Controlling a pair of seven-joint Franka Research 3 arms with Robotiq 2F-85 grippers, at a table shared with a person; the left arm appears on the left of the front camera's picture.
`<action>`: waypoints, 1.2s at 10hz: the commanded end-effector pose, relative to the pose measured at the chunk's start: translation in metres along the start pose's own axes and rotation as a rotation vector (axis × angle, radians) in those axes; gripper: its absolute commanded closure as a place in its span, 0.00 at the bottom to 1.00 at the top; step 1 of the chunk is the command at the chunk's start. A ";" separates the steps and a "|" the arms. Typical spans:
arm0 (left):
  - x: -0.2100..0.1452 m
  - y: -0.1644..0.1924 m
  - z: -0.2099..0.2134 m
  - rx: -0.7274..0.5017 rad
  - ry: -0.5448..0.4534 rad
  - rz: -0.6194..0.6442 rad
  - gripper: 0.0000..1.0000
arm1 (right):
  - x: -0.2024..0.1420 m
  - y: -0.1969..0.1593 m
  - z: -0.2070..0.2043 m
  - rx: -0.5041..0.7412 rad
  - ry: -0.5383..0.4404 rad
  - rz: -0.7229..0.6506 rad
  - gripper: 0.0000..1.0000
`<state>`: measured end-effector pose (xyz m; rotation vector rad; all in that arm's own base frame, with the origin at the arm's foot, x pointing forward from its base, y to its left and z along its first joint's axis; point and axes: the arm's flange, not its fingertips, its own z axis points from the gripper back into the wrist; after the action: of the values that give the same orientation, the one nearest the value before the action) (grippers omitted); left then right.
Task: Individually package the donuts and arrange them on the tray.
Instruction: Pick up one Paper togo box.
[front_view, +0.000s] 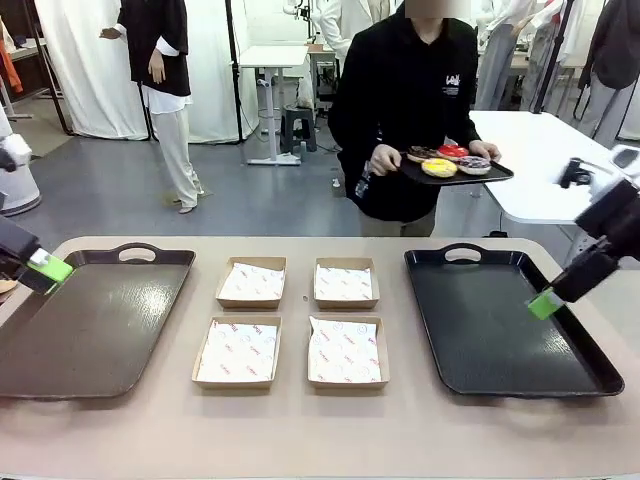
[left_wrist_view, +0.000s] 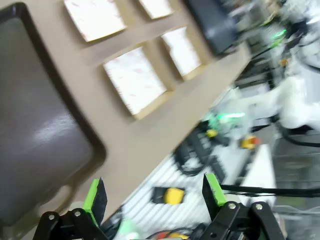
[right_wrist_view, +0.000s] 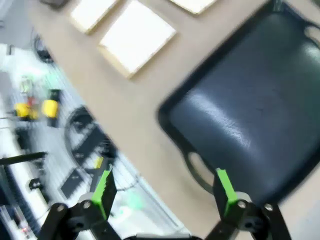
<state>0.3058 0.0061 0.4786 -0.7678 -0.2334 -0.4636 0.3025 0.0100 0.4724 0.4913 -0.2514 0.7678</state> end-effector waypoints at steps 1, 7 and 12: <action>-0.010 0.029 0.009 -0.379 -0.212 0.240 0.00 | -0.020 -0.020 -0.005 0.562 -0.158 -0.188 0.00; -0.051 0.084 0.053 -0.301 -0.337 0.448 0.00 | -0.088 -0.086 0.008 0.497 -0.376 -0.554 0.00; -0.096 0.130 0.087 -0.275 -0.410 0.564 0.00 | -0.138 -0.124 0.025 0.480 -0.480 -0.706 0.00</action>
<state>0.2860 0.1654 0.4235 -1.1495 -0.3156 0.2298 0.2901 -0.1582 0.3980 1.1189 -0.2873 0.0153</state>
